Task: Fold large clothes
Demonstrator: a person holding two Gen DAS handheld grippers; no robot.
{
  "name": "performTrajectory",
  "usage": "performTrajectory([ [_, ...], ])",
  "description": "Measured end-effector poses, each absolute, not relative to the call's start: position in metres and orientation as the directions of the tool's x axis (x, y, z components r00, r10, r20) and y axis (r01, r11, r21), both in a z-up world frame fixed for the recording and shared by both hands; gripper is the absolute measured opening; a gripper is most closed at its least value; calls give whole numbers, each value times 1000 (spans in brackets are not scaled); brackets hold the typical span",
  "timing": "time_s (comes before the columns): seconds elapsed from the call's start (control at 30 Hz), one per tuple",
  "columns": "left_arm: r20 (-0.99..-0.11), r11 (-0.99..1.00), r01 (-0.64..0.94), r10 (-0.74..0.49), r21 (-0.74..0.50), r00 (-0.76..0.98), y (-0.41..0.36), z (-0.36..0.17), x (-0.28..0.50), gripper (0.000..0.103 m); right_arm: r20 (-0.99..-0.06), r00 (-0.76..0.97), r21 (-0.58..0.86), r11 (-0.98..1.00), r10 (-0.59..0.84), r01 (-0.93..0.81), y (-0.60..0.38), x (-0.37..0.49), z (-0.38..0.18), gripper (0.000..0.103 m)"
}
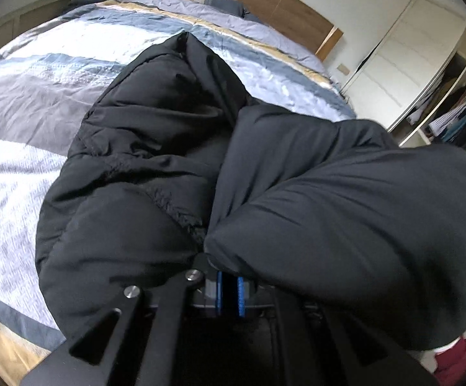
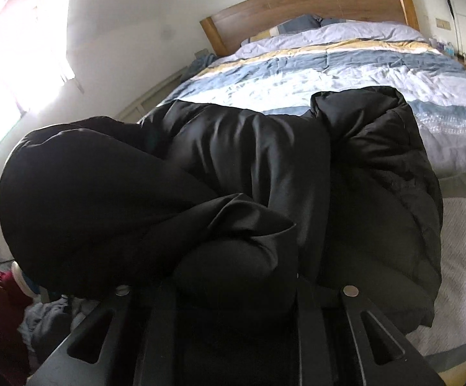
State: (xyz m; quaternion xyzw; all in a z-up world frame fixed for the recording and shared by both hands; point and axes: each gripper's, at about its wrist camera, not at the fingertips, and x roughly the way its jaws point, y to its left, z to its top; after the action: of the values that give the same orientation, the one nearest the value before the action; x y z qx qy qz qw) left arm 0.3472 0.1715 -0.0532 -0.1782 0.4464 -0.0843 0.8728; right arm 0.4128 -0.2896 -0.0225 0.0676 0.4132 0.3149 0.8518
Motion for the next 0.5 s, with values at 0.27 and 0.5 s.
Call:
performTrajectory([
  [0.27, -774, 935, -29, -275, -354, 570, 169, -44, 332, 15, -681, 458, 330, 798, 571, -505, -289, 401, -14, 45],
  [0.5, -776, 938, -21, -274, -347, 568, 173, -28, 300, 15, -694, 480, 286, 818, 536, -499, -298, 374, 1, 57],
])
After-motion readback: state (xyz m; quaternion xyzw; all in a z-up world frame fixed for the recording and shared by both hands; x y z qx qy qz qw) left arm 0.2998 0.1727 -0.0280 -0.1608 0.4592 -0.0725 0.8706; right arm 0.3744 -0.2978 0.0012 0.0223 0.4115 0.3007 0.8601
